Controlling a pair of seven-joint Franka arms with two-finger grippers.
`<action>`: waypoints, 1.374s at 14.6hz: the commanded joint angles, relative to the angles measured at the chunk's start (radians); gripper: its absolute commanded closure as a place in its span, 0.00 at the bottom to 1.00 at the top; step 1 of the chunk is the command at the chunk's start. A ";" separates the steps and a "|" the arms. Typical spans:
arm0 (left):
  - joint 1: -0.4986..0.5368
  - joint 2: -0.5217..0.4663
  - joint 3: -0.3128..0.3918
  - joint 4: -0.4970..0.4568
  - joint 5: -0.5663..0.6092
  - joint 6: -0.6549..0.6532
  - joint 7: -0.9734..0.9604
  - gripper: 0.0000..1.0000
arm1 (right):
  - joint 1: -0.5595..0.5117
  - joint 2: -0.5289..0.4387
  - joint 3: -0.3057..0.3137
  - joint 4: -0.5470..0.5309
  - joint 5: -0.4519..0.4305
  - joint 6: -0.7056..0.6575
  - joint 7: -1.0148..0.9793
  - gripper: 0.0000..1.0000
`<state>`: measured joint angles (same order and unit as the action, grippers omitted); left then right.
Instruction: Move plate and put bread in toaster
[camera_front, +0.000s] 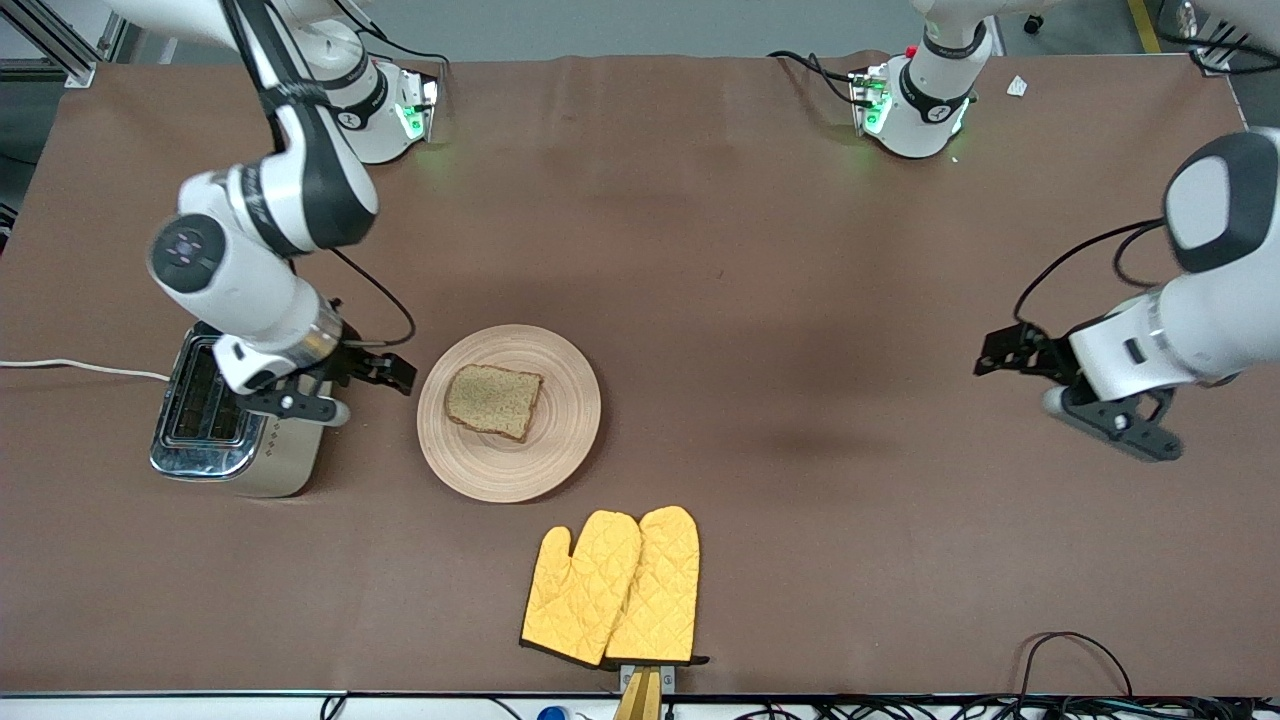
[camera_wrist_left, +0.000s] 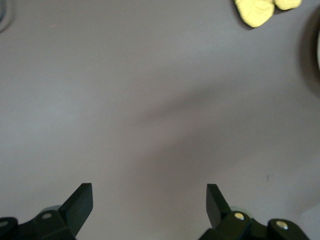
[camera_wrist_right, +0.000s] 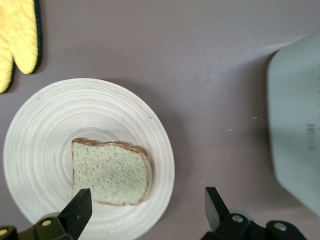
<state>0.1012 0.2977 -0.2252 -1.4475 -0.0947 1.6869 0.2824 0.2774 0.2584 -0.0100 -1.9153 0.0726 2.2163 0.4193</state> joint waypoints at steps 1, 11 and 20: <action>0.000 -0.009 0.004 0.074 0.061 -0.096 -0.148 0.00 | 0.019 0.077 -0.007 0.009 0.010 0.052 0.071 0.00; 0.045 -0.273 -0.005 -0.120 0.084 -0.069 -0.261 0.00 | 0.074 0.202 -0.007 0.004 0.012 0.111 0.170 0.15; 0.046 -0.290 0.000 -0.110 0.087 -0.070 -0.272 0.00 | 0.074 0.240 -0.005 0.002 0.021 0.117 0.170 0.32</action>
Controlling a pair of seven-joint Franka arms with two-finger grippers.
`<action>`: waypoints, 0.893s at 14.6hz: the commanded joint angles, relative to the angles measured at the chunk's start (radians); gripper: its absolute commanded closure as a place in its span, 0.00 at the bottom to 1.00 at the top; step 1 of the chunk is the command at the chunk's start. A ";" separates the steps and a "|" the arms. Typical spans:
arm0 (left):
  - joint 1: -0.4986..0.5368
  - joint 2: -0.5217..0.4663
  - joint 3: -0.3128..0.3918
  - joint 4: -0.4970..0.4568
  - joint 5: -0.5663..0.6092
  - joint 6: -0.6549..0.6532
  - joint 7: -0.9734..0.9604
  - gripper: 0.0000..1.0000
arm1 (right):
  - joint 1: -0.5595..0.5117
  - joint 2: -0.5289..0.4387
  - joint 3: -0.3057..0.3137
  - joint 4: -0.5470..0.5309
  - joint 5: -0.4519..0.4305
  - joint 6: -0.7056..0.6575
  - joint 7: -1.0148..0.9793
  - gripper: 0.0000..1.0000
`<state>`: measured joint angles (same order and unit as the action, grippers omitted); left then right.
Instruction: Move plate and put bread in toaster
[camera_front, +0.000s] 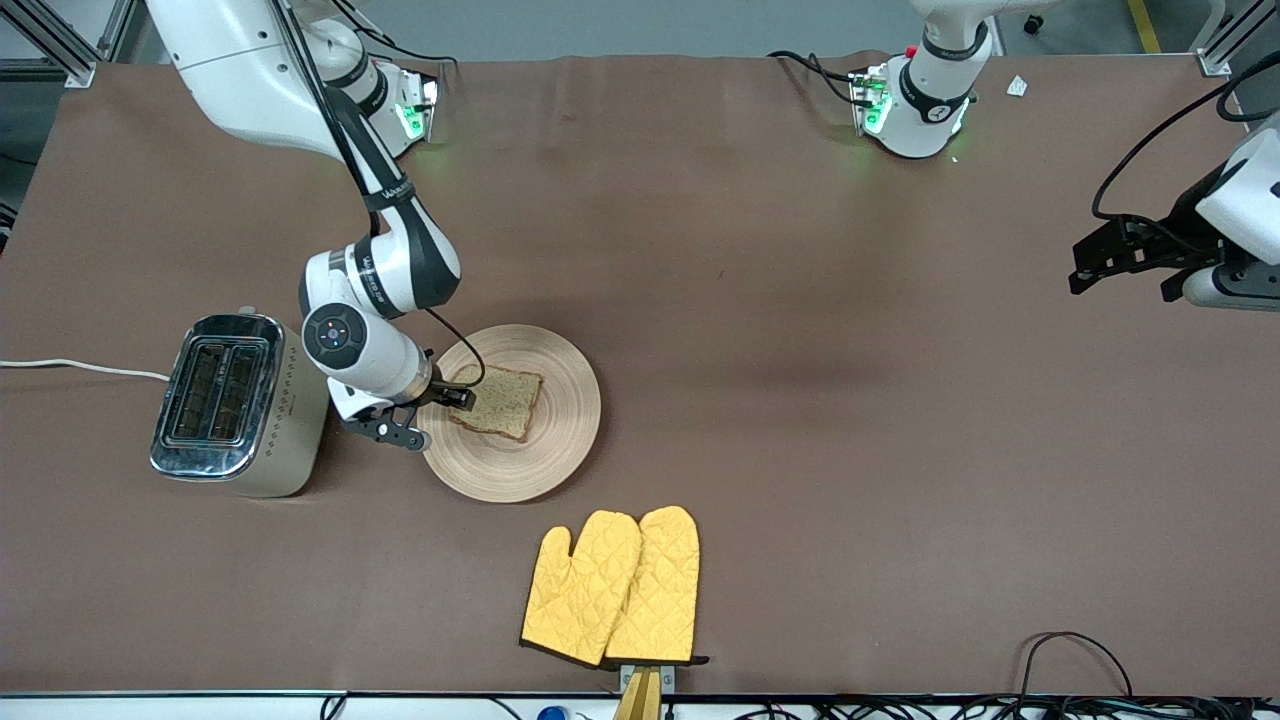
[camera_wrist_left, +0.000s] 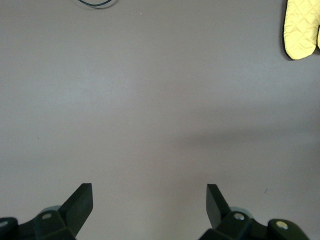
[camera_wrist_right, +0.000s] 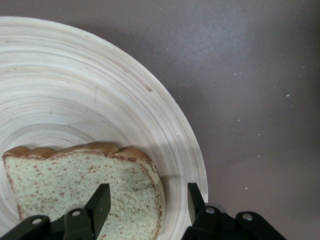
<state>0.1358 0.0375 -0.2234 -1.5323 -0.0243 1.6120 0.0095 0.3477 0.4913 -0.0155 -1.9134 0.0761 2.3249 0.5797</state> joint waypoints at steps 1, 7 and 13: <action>0.004 -0.031 0.005 -0.026 0.015 0.005 0.003 0.00 | 0.004 0.007 0.000 0.001 0.019 0.007 0.009 0.35; -0.197 -0.056 0.200 -0.032 0.017 -0.017 -0.014 0.00 | 0.005 0.009 0.002 -0.021 0.022 0.005 0.009 0.38; -0.303 -0.070 0.303 -0.045 0.018 -0.011 -0.031 0.00 | 0.008 0.009 0.015 -0.027 0.024 -0.004 0.011 0.38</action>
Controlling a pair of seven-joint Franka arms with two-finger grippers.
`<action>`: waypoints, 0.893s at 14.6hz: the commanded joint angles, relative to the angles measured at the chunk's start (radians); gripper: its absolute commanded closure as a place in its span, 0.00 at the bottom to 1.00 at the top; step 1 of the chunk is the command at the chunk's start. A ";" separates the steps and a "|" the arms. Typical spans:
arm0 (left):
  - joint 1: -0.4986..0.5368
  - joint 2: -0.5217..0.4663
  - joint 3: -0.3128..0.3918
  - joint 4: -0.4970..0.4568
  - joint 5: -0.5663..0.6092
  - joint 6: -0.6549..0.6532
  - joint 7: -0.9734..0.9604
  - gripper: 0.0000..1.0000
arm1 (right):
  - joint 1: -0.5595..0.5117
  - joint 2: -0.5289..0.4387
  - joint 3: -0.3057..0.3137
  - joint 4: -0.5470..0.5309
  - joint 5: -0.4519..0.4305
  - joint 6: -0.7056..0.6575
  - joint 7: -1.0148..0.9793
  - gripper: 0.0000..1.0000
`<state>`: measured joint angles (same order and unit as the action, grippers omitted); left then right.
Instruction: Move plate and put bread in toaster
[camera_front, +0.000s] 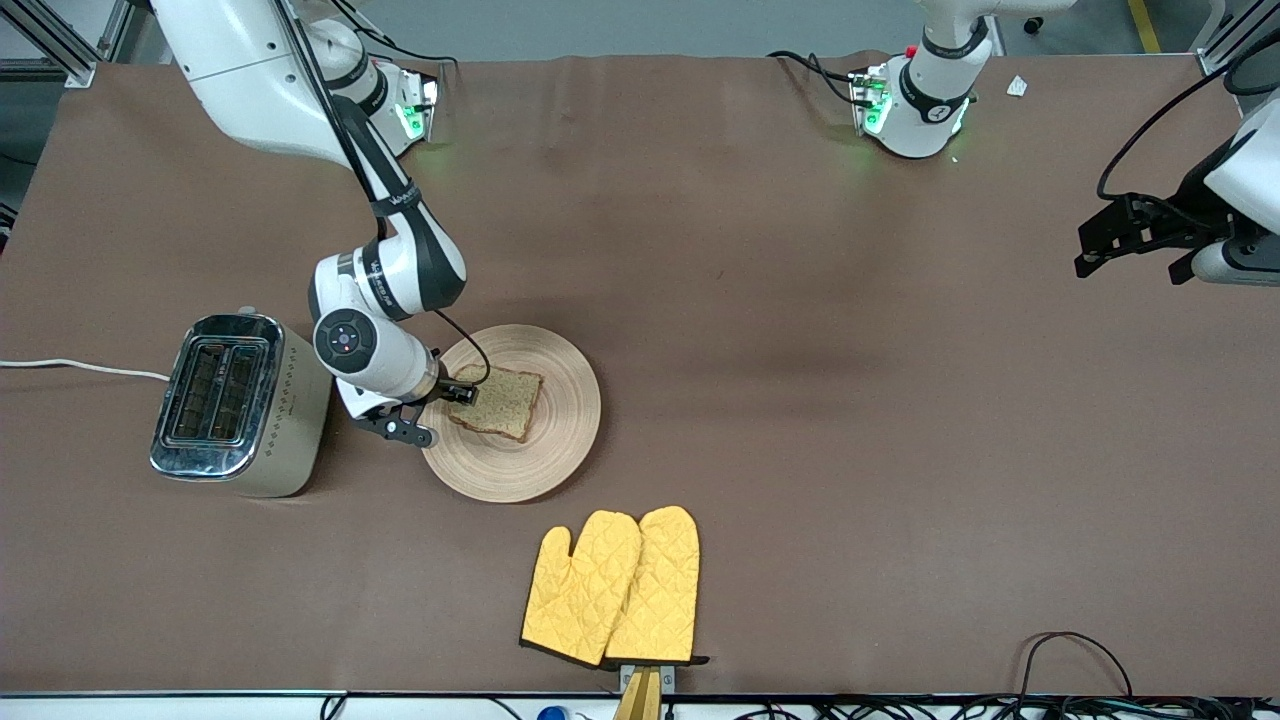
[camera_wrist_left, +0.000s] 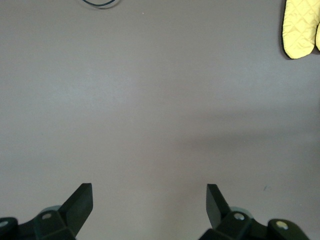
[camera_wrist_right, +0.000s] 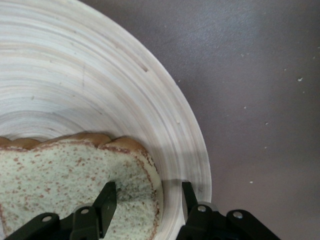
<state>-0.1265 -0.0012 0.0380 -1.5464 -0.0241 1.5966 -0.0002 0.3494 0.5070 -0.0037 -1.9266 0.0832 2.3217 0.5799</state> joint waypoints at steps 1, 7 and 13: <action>-0.039 -0.030 0.043 -0.029 0.023 0.009 -0.021 0.00 | 0.006 -0.007 0.004 -0.014 0.017 -0.001 0.011 0.38; -0.036 -0.005 0.036 -0.015 0.047 0.031 -0.017 0.00 | 0.013 -0.007 0.004 -0.014 0.017 0.005 0.011 0.57; -0.036 -0.003 0.017 -0.008 0.041 0.028 -0.043 0.00 | 0.011 -0.007 0.004 -0.014 0.035 0.005 0.011 0.93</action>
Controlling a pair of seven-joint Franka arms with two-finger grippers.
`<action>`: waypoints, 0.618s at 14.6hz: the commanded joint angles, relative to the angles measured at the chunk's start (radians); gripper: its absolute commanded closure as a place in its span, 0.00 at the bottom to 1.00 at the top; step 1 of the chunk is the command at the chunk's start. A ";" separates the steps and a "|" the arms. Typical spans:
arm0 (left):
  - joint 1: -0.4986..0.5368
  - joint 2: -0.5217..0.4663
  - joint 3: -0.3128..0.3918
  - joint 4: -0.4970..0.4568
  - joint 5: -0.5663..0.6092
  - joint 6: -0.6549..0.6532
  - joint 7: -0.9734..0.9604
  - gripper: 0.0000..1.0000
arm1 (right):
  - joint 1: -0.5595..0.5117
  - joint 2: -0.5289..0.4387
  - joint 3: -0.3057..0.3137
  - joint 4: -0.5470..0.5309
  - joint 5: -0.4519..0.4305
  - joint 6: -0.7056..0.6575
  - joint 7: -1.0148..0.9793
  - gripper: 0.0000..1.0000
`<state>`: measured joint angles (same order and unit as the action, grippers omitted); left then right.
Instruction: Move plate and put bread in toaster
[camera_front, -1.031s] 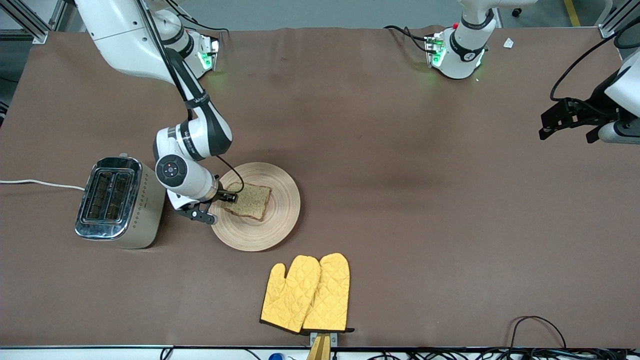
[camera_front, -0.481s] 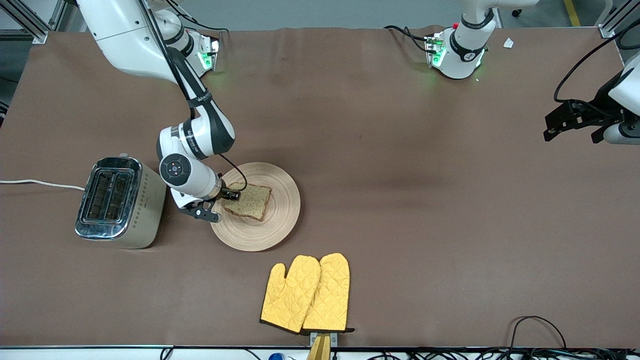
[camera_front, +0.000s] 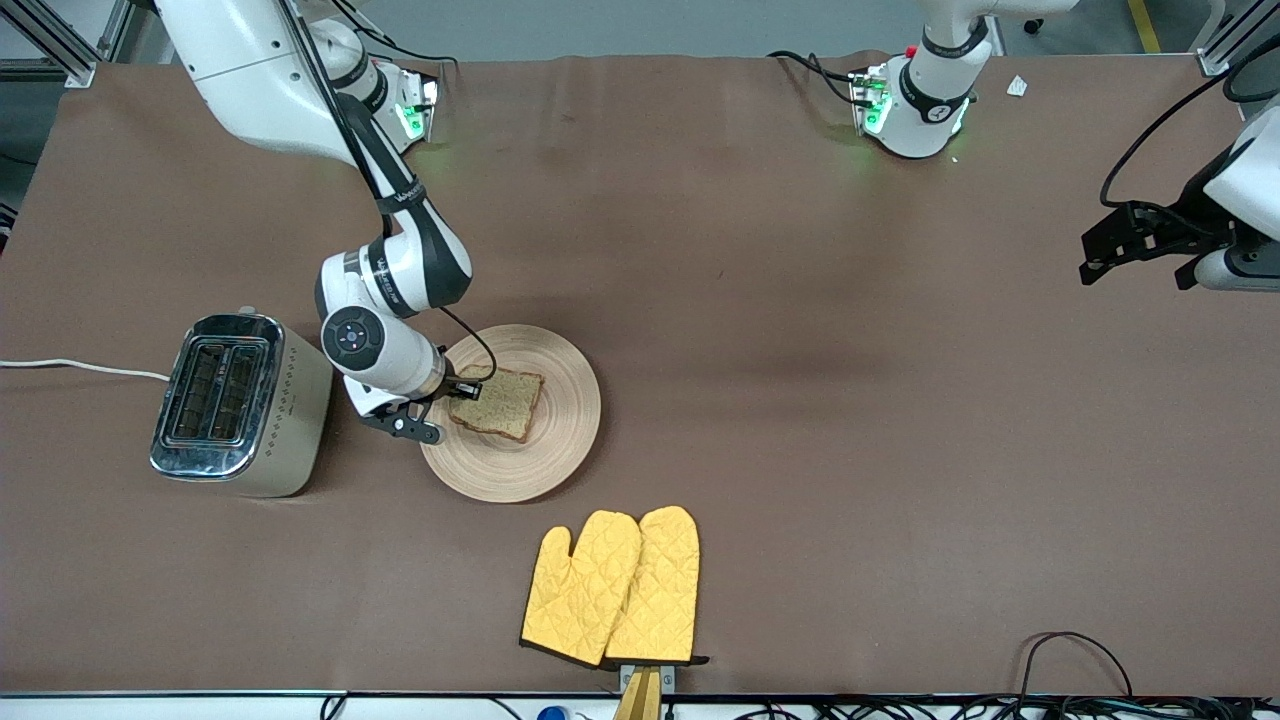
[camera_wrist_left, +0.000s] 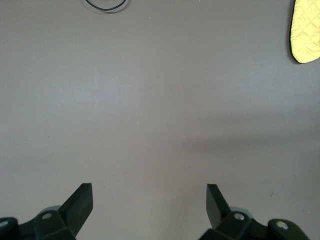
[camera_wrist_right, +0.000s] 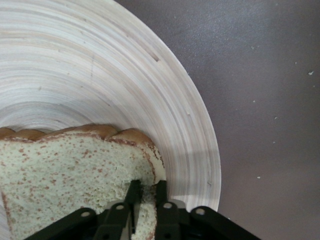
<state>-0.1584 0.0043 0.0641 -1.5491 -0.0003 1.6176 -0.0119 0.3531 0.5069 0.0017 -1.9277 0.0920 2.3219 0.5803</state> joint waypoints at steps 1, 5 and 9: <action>-0.003 -0.007 -0.009 -0.003 0.017 0.007 -0.033 0.00 | 0.007 -0.007 -0.003 -0.013 0.028 0.007 0.010 0.97; -0.006 -0.001 -0.009 -0.003 0.011 0.012 -0.034 0.00 | 0.007 -0.007 -0.003 -0.007 0.028 -0.002 0.010 1.00; -0.001 -0.001 -0.009 -0.003 0.011 0.012 -0.031 0.00 | 0.004 -0.036 -0.005 0.028 0.028 -0.067 -0.003 1.00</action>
<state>-0.1586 0.0060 0.0570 -1.5491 -0.0003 1.6180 -0.0274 0.3531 0.5042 0.0002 -1.9116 0.1000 2.2945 0.5802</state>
